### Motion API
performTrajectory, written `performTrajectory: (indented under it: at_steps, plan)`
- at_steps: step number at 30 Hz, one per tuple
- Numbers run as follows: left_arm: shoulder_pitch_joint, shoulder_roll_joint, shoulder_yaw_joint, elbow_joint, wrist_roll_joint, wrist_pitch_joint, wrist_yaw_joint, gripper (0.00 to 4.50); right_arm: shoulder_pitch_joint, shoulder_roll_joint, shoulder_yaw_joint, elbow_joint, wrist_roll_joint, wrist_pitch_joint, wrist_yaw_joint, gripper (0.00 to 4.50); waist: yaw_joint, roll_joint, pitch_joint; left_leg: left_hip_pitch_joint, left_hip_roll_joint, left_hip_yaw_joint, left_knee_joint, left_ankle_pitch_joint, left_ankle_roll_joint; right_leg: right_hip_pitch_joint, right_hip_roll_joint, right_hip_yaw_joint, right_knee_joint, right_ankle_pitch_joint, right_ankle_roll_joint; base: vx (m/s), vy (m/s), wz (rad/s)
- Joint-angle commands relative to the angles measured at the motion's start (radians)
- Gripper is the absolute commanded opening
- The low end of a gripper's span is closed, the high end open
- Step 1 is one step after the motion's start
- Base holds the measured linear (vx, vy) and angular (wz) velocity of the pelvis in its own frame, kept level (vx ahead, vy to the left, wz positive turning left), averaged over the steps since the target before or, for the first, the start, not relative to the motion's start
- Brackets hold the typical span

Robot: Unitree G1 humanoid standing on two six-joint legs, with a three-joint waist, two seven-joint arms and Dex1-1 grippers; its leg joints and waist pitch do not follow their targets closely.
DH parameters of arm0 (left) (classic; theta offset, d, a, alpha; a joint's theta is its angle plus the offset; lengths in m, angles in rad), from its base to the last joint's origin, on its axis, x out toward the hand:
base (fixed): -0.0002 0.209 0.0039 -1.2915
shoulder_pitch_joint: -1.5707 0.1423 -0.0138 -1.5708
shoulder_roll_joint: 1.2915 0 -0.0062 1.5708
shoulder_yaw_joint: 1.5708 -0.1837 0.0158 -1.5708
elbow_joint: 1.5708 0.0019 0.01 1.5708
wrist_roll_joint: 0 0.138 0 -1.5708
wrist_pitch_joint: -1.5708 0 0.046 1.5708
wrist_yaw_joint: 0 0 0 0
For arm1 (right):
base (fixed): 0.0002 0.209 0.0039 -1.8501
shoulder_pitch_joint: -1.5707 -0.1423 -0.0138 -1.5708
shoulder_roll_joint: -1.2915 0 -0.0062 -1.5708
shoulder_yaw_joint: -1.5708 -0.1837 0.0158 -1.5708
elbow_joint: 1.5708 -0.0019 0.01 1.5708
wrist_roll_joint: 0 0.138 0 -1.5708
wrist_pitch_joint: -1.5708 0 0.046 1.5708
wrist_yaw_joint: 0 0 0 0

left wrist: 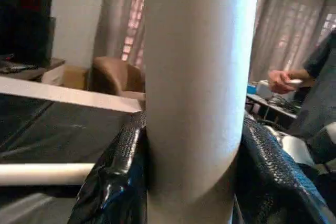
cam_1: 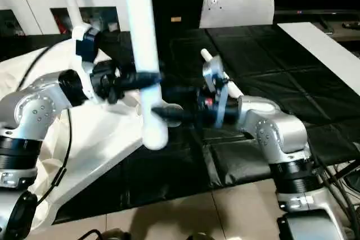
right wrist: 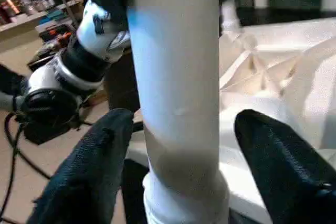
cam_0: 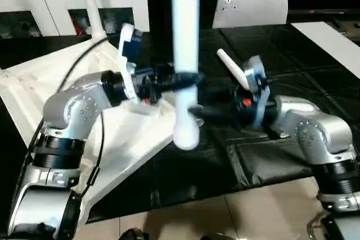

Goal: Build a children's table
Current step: Pick table leg

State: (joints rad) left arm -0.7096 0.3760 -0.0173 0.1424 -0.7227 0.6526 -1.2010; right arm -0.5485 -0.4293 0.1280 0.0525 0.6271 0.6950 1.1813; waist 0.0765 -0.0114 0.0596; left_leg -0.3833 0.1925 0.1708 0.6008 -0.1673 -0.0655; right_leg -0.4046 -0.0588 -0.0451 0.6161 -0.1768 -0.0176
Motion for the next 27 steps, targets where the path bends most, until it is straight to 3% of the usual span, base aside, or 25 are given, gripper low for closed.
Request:
performTrajectory:
  at_steps: [1,3,6,7,14,26,27]
  plan:
    - [-0.022,-0.003,-0.009,-0.007,-0.013,0.003,-0.026,1.84,-0.021,-0.013,0.015,0.000,-0.001,0.001,0.027,3.16,0.002,-0.013,-0.074,0.017,0.026,0.000,-0.060,-0.145,0.020,0.056,-0.065,0.037,-0.067,-0.223,-0.182,0.000,0.000,0.00]
    - [-0.020,-0.010,-0.012,-0.013,-0.013,0.005,-0.027,1.84,-0.028,-0.006,0.026,0.014,-0.008,-0.010,0.029,2.78,0.003,-0.014,-0.074,0.017,0.027,0.001,-0.060,-0.145,0.019,0.054,-0.066,0.037,-0.068,-0.237,-0.177,0.000,0.000,0.00]
    - [-0.013,-0.014,-0.015,-0.030,-0.021,0.015,-0.029,1.84,-0.038,0.002,0.037,0.036,-0.026,-0.026,0.037,2.75,0.004,-0.014,-0.074,0.018,0.028,0.000,-0.061,-0.150,0.010,0.052,-0.068,0.036,-0.069,-0.252,-0.175,0.000,0.000,0.00]
    - [-0.012,-0.015,-0.014,-0.032,-0.022,0.015,-0.028,1.84,-0.041,0.005,0.040,0.042,-0.032,-0.032,0.037,2.45,0.004,-0.016,-0.074,0.018,0.028,0.000,-0.060,-0.150,0.010,0.053,-0.067,0.036,-0.069,-0.248,-0.175,0.000,0.000,0.00]
    - [-0.014,-0.021,-0.015,-0.030,-0.016,0.014,-0.033,1.84,-0.050,0.012,0.058,0.057,-0.044,-0.037,0.055,1.98,0.010,-0.018,-0.073,0.019,0.028,0.000,-0.061,-0.142,0.012,0.053,-0.066,0.037,-0.065,-0.214,-0.183,0.000,0.000,0.00]
    - [-0.025,-0.033,0.008,-0.011,0.000,0.019,0.035,1.84,-0.028,0.036,0.041,0.039,-0.042,-0.049,0.036,1.91,0.011,-0.016,-0.074,0.019,0.028,0.000,-0.060,-0.145,0.006,0.054,-0.067,0.037,-0.065,-0.211,-0.184,0.000,0.000,0.00]
    - [-0.023,-0.033,0.011,-0.016,-0.010,0.031,0.034,2.19,-0.022,0.040,0.039,0.034,-0.041,-0.051,0.030,1.91,0.010,-0.016,-0.075,0.020,0.028,0.000,-0.060,-0.144,0.006,0.054,-0.066,0.036,-0.063,-0.206,-0.186,0.000,0.000,0.00]
